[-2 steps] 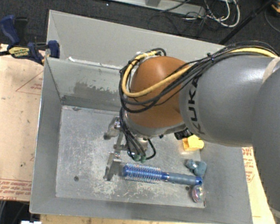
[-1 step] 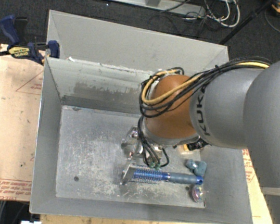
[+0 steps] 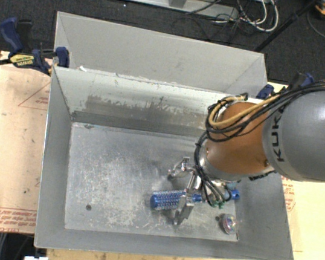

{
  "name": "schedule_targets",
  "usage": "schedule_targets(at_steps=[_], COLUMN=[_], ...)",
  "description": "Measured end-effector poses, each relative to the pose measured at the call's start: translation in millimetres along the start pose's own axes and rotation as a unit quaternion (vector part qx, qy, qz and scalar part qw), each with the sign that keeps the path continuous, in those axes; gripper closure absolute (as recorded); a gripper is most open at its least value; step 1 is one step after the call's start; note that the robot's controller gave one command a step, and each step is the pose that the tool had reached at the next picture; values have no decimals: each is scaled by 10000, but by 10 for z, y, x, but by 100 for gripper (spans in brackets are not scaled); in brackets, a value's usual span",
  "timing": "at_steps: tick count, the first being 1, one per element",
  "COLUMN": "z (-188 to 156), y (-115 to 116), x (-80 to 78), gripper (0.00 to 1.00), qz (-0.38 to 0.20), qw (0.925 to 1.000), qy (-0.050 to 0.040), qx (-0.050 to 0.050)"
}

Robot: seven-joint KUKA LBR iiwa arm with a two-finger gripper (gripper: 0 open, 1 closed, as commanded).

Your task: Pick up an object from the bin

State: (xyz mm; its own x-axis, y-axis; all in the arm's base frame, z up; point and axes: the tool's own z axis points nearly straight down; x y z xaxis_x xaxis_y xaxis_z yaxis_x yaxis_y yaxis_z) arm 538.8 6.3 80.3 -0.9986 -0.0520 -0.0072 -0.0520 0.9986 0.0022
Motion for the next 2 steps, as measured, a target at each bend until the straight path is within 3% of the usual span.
schedule_targets(at_steps=[1, 2], z=[-3, -1372], y=[35, 124], x=[-12, -132], gripper=[100, 100], qz=[-15, 325], qw=[10000, 9995], qy=[-18, -17], qx=[-5, 5])
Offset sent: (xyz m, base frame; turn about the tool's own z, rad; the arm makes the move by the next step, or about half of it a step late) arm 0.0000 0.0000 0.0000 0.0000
